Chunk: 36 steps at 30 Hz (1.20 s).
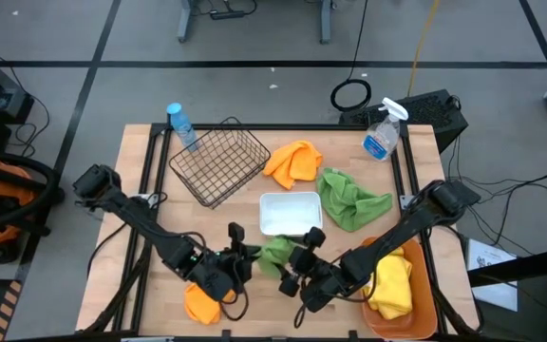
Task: Sort microfiber towel by color & place in baskets
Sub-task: Put the bottom green microfiber towel into the black wire basket
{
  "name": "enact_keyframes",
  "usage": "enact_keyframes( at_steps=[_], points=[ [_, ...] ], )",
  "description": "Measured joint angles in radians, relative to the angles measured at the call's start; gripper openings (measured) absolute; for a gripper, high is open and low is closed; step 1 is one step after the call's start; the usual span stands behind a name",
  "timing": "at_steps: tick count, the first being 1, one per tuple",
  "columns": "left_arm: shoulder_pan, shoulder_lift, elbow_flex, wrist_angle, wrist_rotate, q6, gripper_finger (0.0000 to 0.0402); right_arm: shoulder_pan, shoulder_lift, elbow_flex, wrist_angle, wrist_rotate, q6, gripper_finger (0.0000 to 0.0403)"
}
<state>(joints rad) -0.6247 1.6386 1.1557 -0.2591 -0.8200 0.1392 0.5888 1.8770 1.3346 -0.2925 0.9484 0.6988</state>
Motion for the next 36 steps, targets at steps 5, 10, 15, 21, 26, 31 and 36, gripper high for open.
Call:
enact_keyframes(
  at_steps=[5, 10, 15, 21, 26, 31, 36],
  points=[
    [-0.030, 0.000, 0.000, 0.013, 0.002, 0.043, 0.0022, -0.003, 0.026, 0.000, 0.108, -0.075, -0.093, 0.0218],
    [-0.038, 0.000, 0.000, 0.019, 0.011, 0.011, 0.0022, -0.001, 0.032, 0.000, 0.176, -0.141, -0.173, 0.0056],
    [-0.037, 0.000, 0.000, 0.014, 0.003, -0.130, 0.0040, 0.001, 0.032, 0.000, 0.178, -0.139, -0.177, 0.0022],
    [-0.065, -0.025, 0.001, -0.031, -0.004, -0.214, 0.0140, 0.004, 0.032, 0.000, 0.177, -0.140, -0.183, 0.0010],
    [-0.091, -0.071, 0.002, -0.028, -0.004, -0.243, 0.0240, 0.005, 0.032, 0.000, 0.174, -0.144, -0.191, 0.0005],
    [-0.074, -0.074, 0.002, -0.001, 0.020, -0.232, 0.0300, 0.001, 0.032, 0.000, 0.175, -0.140, -0.209, 0.0008],
    [-0.012, -0.038, 0.002, -0.004, 0.091, -0.202, 0.0307, -0.006, 0.032, 0.000, 0.175, -0.141, -0.218, 0.0008]
  ],
)
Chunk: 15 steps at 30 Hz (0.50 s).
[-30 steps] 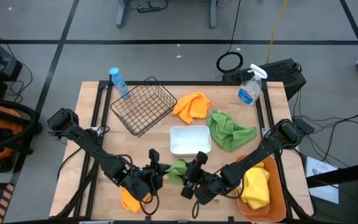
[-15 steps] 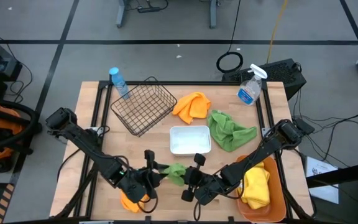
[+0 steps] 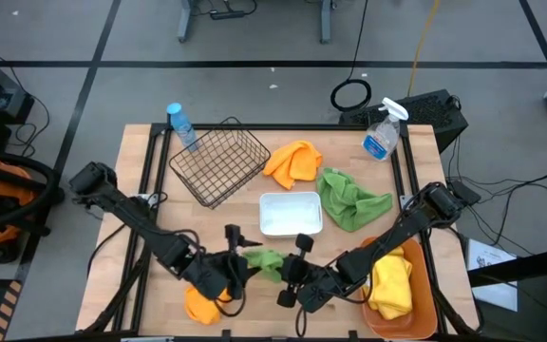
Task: Sort microfiber towel by color & place in baskets
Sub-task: Put the bottom green microfiber towel into the black wire basket
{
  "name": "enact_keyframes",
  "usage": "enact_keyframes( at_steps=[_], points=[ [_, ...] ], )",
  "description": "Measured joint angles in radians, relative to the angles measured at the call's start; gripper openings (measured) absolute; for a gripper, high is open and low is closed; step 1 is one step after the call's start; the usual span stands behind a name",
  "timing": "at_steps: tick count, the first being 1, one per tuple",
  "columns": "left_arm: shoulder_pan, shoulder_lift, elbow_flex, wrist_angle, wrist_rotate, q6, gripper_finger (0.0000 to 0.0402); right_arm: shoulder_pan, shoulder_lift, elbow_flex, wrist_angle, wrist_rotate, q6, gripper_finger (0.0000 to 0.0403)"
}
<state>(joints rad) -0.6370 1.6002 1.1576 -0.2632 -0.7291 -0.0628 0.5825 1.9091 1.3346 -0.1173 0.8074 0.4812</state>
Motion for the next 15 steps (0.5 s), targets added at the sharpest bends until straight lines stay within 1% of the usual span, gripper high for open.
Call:
enact_keyframes(
  at_steps=[3, 4, 5, 7, 11, 15],
  points=[
    [0.022, 0.016, 0.000, 0.031, 0.124, 0.062, 0.0295, -0.002, 0.000, 0.000, 0.000, 0.000, -0.019, 0.0008],
    [0.026, 0.020, 0.000, 0.036, 0.151, 0.073, 0.0286, -0.002, 0.000, 0.000, 0.000, 0.000, -0.028, 0.0008],
    [0.031, 0.021, 0.000, 0.042, 0.170, 0.082, 0.0276, -0.002, 0.000, 0.000, 0.000, -0.002, -0.039, 0.0008],
    [0.038, 0.020, 0.000, 0.050, 0.175, 0.098, 0.0248, -0.001, 0.000, 0.000, 0.000, -0.002, -0.068, 0.0008],
    [0.059, 0.020, 0.000, 0.034, 0.175, 0.139, 0.0167, -0.004, 0.000, 0.000, 0.000, -0.003, -0.151, 0.0008],
    [0.090, 0.020, 0.000, 0.035, 0.195, 0.175, 0.0062, -0.013, 0.000, 0.000, -0.001, -0.001, -0.225, 0.0009]
  ],
)
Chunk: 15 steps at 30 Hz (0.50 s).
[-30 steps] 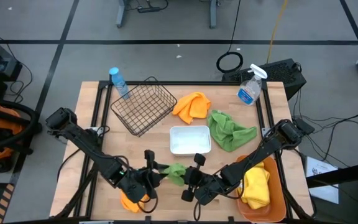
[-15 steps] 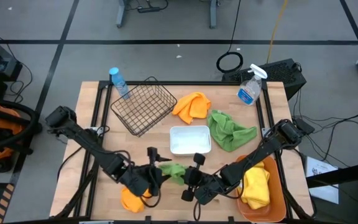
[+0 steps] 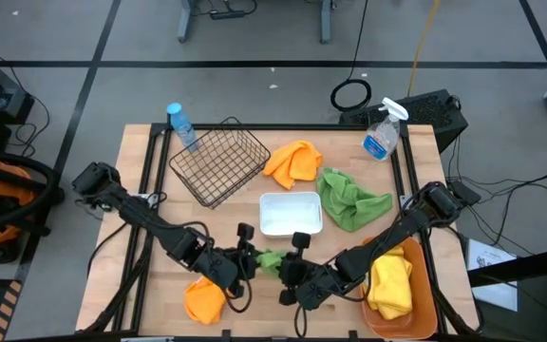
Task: Sort microfiber towel by color & place in baskets
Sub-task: Put the bottom green microfiber towel into the black wire basket
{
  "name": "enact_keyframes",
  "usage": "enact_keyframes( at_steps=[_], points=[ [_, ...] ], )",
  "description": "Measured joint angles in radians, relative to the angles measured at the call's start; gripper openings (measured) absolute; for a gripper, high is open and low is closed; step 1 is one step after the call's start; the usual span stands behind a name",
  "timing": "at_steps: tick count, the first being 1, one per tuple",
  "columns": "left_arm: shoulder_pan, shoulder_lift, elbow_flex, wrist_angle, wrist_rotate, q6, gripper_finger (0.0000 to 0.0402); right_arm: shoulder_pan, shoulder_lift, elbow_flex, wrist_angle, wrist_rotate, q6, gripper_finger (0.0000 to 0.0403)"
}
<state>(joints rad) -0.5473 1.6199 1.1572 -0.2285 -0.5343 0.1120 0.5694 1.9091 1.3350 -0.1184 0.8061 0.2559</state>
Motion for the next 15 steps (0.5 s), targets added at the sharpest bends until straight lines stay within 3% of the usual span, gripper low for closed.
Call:
enact_keyframes(
  at_steps=[3, 15],
  points=[
    [0.020, -0.017, 0.000, -0.021, 0.010, -0.001, 0.0017, -0.012, 0.000, 0.000, 0.000, 0.006, -0.033, 0.0024],
    [0.061, -0.186, -0.001, -0.191, -0.027, 0.002, 0.0018, -0.041, -0.075, 0.001, -0.035, 0.028, -0.199, 0.0230]
  ],
)
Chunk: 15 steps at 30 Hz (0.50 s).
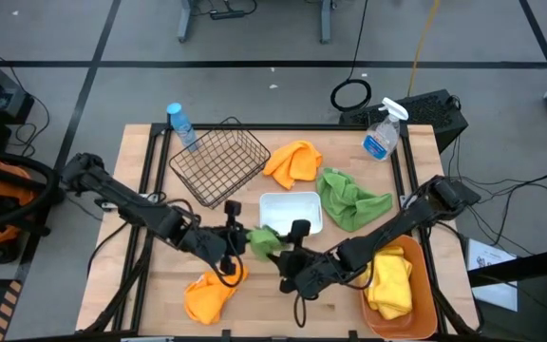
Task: Sort microfiber towel by color & place in baskets
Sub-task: Put the bottom green microfiber towel into the black wire basket
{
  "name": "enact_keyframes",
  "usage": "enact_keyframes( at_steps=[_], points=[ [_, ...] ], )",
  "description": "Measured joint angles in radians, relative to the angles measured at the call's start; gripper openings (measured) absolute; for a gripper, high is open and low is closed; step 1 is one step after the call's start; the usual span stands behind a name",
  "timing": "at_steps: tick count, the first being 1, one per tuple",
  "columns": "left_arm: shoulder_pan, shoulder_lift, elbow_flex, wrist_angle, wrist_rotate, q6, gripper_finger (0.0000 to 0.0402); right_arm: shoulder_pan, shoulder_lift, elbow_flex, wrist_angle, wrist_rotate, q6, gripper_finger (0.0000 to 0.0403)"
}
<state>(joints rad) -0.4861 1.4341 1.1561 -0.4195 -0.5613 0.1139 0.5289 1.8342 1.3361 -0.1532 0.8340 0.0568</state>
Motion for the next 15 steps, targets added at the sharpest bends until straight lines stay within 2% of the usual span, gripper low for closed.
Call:
enact_keyframes(
  at_steps=[3, 6, 15],
  points=[
    [0.006, -0.055, 0.000, -0.054, -0.001, 0.000, 0.0017, -0.002, -0.040, 0.000, -0.033, 0.007, -0.043, 0.0264],
    [0.012, -0.106, 0.000, -0.098, -0.007, -0.003, 0.0016, -0.005, -0.080, 0.000, -0.097, 0.022, -0.042, 0.0282],
    [0.021, -0.211, 0.000, -0.161, -0.095, 0.005, 0.0019, 0.000, -0.112, 0.000, -0.373, 0.027, 0.176, 0.0281]
  ],
)
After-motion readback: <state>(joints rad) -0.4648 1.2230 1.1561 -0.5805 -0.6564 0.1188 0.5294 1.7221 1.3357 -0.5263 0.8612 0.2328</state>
